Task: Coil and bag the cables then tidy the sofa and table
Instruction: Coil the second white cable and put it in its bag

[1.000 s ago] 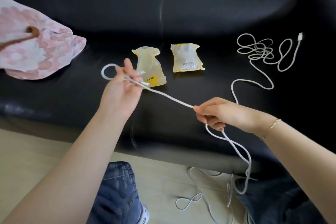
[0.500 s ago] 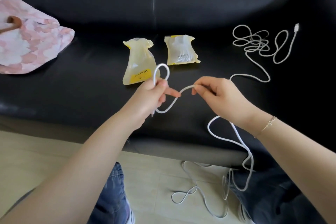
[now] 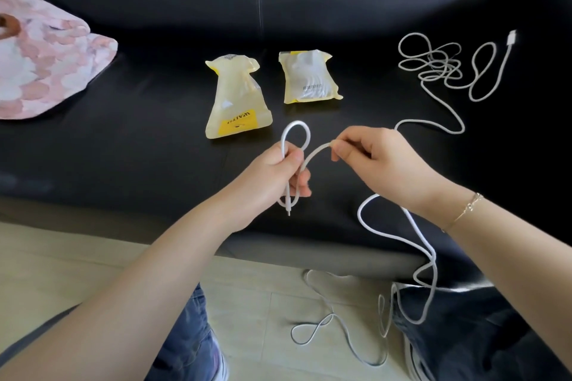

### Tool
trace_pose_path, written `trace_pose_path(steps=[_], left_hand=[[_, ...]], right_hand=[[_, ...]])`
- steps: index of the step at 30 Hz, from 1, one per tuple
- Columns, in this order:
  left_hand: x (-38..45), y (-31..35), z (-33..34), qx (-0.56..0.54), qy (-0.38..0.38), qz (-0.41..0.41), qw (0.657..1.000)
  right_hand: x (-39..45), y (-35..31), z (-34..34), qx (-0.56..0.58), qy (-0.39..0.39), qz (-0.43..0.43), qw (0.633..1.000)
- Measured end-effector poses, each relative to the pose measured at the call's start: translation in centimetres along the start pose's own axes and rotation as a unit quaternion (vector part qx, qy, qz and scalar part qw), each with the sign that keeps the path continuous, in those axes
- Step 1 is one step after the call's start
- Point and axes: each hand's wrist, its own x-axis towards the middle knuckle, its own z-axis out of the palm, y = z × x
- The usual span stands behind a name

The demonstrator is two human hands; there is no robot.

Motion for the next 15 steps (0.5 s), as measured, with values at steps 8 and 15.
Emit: trace_pose_path(steps=[8, 15], left_hand=[[0.7, 0.8, -2.6, 0.154, 0.036, -0.089, 0.983], [-0.7, 0.8, -1.5, 0.042, -0.105, -0.092, 0.989]], right_hand=[[0.0, 1.4, -1.9, 0.094, -0.132, 0.212, 0.964], [-0.6, 0.9, -1.4, 0.109, 0.027, 0.123, 0.986]])
